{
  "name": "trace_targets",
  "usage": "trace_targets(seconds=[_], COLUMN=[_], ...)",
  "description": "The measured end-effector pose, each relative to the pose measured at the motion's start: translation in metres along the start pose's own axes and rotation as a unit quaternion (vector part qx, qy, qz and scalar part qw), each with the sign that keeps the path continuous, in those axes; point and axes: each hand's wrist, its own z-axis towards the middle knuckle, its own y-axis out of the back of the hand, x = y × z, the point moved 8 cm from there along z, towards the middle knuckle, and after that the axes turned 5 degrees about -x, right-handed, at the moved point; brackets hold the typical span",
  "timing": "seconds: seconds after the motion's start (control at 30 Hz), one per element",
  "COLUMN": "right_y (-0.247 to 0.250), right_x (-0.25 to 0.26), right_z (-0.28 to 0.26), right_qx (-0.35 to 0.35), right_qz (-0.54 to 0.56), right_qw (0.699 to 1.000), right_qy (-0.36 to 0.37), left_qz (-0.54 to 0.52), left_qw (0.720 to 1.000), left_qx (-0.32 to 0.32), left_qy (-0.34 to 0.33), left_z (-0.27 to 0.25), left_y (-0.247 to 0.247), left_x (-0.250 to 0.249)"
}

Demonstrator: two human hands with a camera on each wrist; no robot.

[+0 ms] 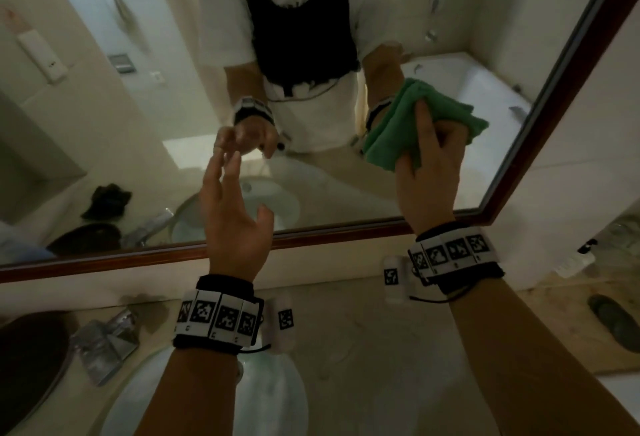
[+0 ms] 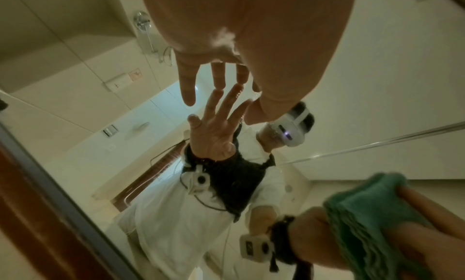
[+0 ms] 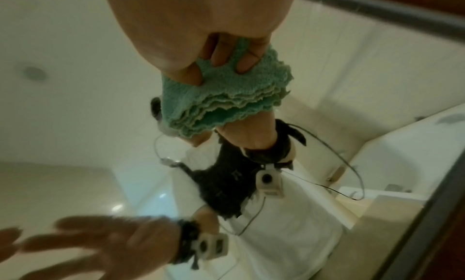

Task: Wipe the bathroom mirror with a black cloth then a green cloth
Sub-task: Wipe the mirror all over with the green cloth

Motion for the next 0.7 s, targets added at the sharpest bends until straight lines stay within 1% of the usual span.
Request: trace_targets(seconds=[0.07,0.17,0.2,0.27,0.33,0.4,0.47,0.53,0.6,0.7], right_y=[-0.019,-0.054,-0.065,-0.090,-0.115,-0.135,-0.143,-0.142,-0.133,-0.108], right_x=[0.031,0.084,0.101,0.134,0.165,0.187,0.196,0.193,0.179,0.134], right_z=[-0.008,-0.029,-0.036,-0.050,-0.066,-0.080,-0.087,-0.088,-0.084,-0.078], right_qx=[0.028,0.092,0.109,0.141,0.183,0.224,0.239,0.248,0.242,0.211], right_qz=[0.007,0.012,0.007,0.000,0.016,0.044,0.039,0.030,0.026,0.005], right_qw=[0.999,0.989,0.985,0.976,0.965,0.956,0.952,0.948,0.951,0.964], right_qy=[0.036,0.111,0.133,0.167,0.188,0.186,0.189,0.194,0.190,0.162], left_qz=[-0.012,-0.021,-0.034,-0.077,-0.113,-0.116,-0.112,-0.107,-0.090,-0.055], left_qw=[1.000,0.998,0.998,0.995,0.992,0.991,0.989,0.990,0.992,0.996], left_qx=[0.017,0.043,0.050,0.058,0.046,0.014,-0.008,-0.005,0.005,0.006], left_qy=[-0.001,0.028,0.036,0.030,0.027,0.061,0.099,0.097,0.084,0.075], left_z=[-0.001,-0.001,0.000,0.003,0.009,0.015,0.018,0.018,0.017,0.016], left_y=[0.004,0.009,0.011,0.017,0.026,0.037,0.045,0.047,0.045,0.040], left_x=[0.002,0.012,0.016,0.019,0.025,0.038,0.050,0.052,0.051,0.048])
